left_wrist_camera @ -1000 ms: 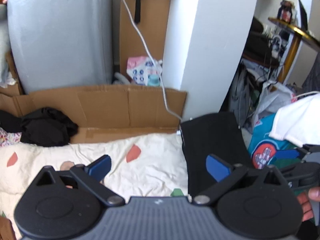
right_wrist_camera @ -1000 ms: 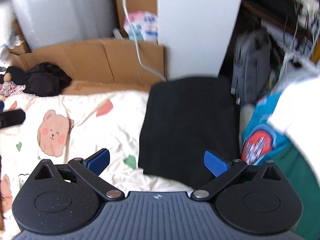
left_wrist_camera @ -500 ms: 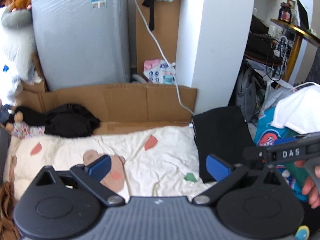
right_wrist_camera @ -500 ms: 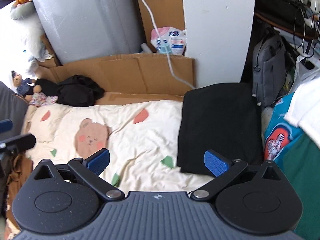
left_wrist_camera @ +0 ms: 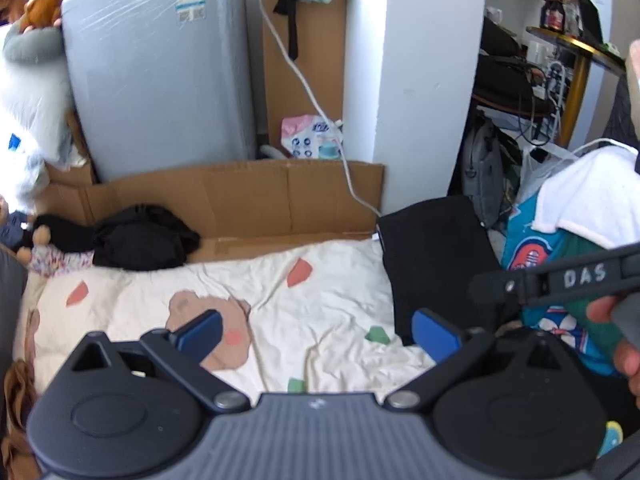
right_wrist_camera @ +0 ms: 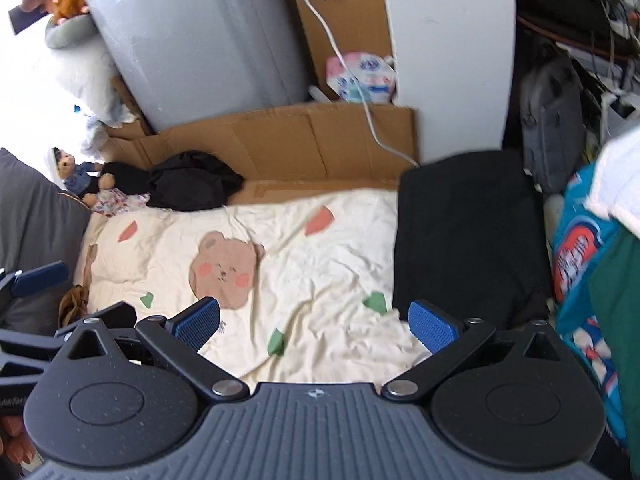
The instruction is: Fold clothes
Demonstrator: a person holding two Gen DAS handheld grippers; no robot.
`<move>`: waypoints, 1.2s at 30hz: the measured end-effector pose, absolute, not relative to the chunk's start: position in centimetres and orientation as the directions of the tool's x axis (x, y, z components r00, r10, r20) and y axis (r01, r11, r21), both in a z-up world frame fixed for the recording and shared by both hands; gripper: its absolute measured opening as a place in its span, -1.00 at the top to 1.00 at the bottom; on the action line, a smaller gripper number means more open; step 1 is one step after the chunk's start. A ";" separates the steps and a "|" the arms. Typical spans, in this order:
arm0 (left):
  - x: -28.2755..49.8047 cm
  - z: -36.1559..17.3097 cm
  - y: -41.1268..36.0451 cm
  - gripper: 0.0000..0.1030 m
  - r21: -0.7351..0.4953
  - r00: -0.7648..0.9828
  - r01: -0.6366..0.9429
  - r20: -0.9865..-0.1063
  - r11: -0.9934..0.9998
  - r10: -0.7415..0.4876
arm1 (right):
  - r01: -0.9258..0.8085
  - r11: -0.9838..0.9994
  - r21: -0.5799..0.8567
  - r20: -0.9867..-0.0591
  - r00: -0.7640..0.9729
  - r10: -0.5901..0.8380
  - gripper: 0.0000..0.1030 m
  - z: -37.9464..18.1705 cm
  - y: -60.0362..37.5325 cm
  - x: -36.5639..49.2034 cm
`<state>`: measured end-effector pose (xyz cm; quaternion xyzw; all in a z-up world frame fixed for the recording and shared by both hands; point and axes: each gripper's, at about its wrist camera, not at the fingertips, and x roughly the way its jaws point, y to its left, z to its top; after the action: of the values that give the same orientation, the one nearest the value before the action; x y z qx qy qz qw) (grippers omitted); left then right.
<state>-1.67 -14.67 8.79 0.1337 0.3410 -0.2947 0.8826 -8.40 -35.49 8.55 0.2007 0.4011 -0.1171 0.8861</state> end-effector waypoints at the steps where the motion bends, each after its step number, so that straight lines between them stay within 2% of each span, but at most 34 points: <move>1: -2.0 8.8 -14.6 -0.99 0.044 0.598 0.611 -0.679 0.790 -0.425 | 0.376 0.888 0.264 -0.755 0.653 -0.052 -1.00 8.6 -35.5 -8.6; 9: -4.7 9.4 -14.6 -0.99 0.046 0.610 0.627 -0.650 0.778 -0.453 | 0.416 0.887 0.199 -0.779 0.617 -0.114 -1.00 8.0 -34.2 -9.4; 13: -5.0 9.3 -14.0 -0.99 0.028 0.635 0.579 -0.642 0.815 -0.429 | 0.438 0.888 0.139 -0.786 0.594 -0.170 -1.00 7.5 -33.0 -10.0; 18: -4.9 9.3 -13.9 -0.99 0.047 0.661 0.557 -0.630 0.829 -0.408 | 0.425 0.897 0.121 -0.787 0.592 -0.174 -1.00 6.9 -31.5 -10.7; 36: -4.1 8.1 -13.5 -0.99 0.002 0.636 0.513 -0.672 0.858 -0.379 | 0.441 0.896 0.059 -0.786 0.574 -0.231 -1.00 5.8 -30.2 -11.1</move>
<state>-4.08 -13.46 8.12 0.0967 0.3472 -0.2478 0.8993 -11.11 -30.23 5.79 0.1252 0.4202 -0.1912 0.8782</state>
